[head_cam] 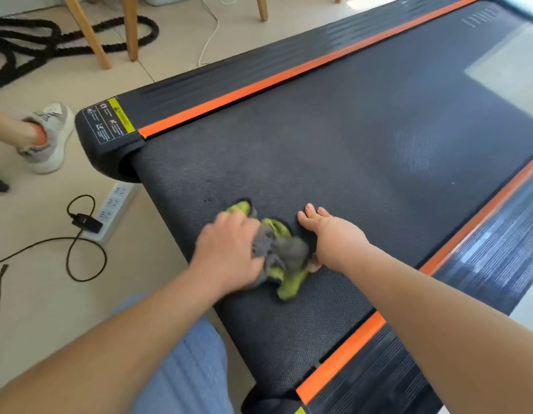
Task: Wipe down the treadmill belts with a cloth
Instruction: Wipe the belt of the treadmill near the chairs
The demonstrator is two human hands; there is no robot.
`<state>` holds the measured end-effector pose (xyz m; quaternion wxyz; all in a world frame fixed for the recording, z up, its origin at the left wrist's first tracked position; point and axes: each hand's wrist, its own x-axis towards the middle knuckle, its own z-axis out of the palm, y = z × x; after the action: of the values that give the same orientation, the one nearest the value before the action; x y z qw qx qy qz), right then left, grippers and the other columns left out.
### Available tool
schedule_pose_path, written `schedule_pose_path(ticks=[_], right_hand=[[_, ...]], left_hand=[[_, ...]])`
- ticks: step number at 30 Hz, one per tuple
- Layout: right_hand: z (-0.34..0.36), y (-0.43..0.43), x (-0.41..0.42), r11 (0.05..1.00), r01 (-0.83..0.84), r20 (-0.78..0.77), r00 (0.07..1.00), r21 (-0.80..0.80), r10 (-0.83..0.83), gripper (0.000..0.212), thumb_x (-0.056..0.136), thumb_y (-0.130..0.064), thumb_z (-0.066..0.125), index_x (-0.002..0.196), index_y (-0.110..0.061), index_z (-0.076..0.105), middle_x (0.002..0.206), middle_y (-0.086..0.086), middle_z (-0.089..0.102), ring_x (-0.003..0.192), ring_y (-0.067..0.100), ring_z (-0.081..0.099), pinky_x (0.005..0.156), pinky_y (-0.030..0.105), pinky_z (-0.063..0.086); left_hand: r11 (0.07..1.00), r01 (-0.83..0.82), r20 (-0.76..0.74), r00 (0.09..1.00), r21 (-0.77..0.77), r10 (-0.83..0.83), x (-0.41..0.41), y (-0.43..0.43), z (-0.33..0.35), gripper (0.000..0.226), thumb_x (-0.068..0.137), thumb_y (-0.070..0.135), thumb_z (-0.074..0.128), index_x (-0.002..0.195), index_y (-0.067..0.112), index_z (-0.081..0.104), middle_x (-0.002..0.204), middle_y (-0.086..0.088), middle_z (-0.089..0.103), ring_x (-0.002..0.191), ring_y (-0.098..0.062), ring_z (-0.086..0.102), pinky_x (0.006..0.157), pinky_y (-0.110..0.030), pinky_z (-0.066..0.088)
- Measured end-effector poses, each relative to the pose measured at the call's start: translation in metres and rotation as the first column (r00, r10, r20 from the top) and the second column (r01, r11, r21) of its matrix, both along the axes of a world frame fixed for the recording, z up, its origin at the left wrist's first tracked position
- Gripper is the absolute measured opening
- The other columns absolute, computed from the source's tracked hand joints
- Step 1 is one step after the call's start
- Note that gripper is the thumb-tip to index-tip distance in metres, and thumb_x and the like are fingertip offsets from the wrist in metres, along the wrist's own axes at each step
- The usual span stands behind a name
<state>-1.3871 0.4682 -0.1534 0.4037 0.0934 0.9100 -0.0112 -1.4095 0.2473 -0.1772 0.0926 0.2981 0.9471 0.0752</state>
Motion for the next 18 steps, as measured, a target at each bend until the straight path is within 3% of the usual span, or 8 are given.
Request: schedule_pose_path(ticks=[2,4,7,10,12,14,16,18], right_hand=[[0.000,0.000,-0.001,1.000,0.010,-0.002,1.000,-0.018,-0.011,0.129,0.079,-0.032,0.089,0.163,-0.033,-0.009,0.167,-0.017,-0.021,0.158,0.015,-0.012,0.119,0.056,0.034],[-0.002,0.001,-0.001,1.000,0.012,0.000,1.000,-0.013,-0.012,0.128,0.081,-0.026,0.087,0.162,-0.034,-0.011,0.167,-0.016,-0.022,0.158,0.015,-0.012,0.120,0.054,0.033],[0.000,0.001,0.003,1.000,0.002,-0.034,0.999,-0.015,-0.002,0.125,0.081,-0.025,0.086,0.163,-0.035,-0.009,0.168,-0.016,-0.020,0.158,0.014,-0.010,0.119,0.053,0.035],[0.007,-0.001,0.007,1.000,-0.003,-0.035,0.999,-0.030,0.002,0.127,0.079,-0.035,0.088,0.164,-0.033,-0.007,0.169,-0.014,-0.020,0.158,0.015,-0.009,0.119,0.056,0.033],[0.007,-0.003,0.006,1.000,-0.004,-0.049,0.999,-0.023,0.003,0.119,0.086,-0.026,0.082,0.164,-0.032,-0.008,0.169,-0.013,-0.020,0.158,0.015,-0.008,0.120,0.053,0.034],[0.007,-0.004,0.003,1.000,0.000,-0.034,0.999,-0.018,0.000,0.112,0.091,-0.017,0.075,0.163,-0.032,-0.009,0.170,-0.011,-0.020,0.158,0.016,-0.009,0.121,0.051,0.032],[0.004,-0.002,0.002,1.000,0.002,-0.018,1.000,-0.030,-0.003,0.123,0.083,-0.025,0.085,0.163,-0.032,-0.009,0.169,-0.012,-0.020,0.158,0.017,-0.010,0.121,0.053,0.031],[0.002,-0.001,0.003,0.999,-0.001,-0.038,0.999,-0.034,-0.001,0.130,0.078,-0.030,0.089,0.164,-0.031,-0.008,0.169,-0.013,-0.019,0.158,0.017,-0.010,0.121,0.055,0.032]], left_hand=[[0.976,-0.205,0.021,0.979,0.079,0.204,0.002,0.002,-0.004,0.043,0.082,0.056,0.055,0.109,0.023,0.058,0.118,-0.004,0.052,0.109,-0.032,0.049,0.085,-0.044,0.047],[0.969,-0.187,0.042,0.982,0.159,0.183,0.042,0.016,-0.004,0.036,0.080,0.055,0.057,0.098,0.024,0.058,0.109,-0.003,0.055,0.104,-0.033,0.051,0.080,-0.043,0.050],[0.955,0.173,0.130,0.969,0.241,-0.208,0.117,0.026,-0.001,0.039,0.076,0.059,0.053,0.092,0.025,0.058,0.103,-0.001,0.056,0.099,-0.031,0.056,0.073,-0.041,0.053],[0.871,0.447,0.048,0.884,0.203,-0.464,0.114,0.015,0.003,0.040,0.070,0.058,0.052,0.093,0.026,0.058,0.101,0.002,0.057,0.095,-0.025,0.056,0.069,-0.036,0.050],[0.916,0.393,-0.054,0.919,0.078,-0.390,0.072,0.010,0.003,0.037,0.072,0.053,0.060,0.099,0.026,0.058,0.111,0.001,0.056,0.101,-0.025,0.054,0.075,-0.036,0.049],[0.993,0.113,0.001,0.994,0.027,-0.113,0.021,0.003,0.006,0.036,0.080,0.046,0.062,0.108,0.024,0.057,0.123,-0.003,0.052,0.110,-0.031,0.051,0.085,-0.041,0.048],[0.983,-0.175,0.054,0.984,0.062,0.172,-0.001,-0.002,0.007,0.032,0.083,0.042,0.061,0.105,0.020,0.056,0.120,-0.006,0.052,0.110,-0.034,0.050,0.087,-0.044,0.047],[0.974,-0.222,0.028,0.975,0.048,0.221,0.017,0.005,0.004,0.028,0.084,0.044,0.058,0.101,0.022,0.053,0.113,-0.004,0.053,0.109,-0.033,0.050,0.084,-0.044,0.046]])
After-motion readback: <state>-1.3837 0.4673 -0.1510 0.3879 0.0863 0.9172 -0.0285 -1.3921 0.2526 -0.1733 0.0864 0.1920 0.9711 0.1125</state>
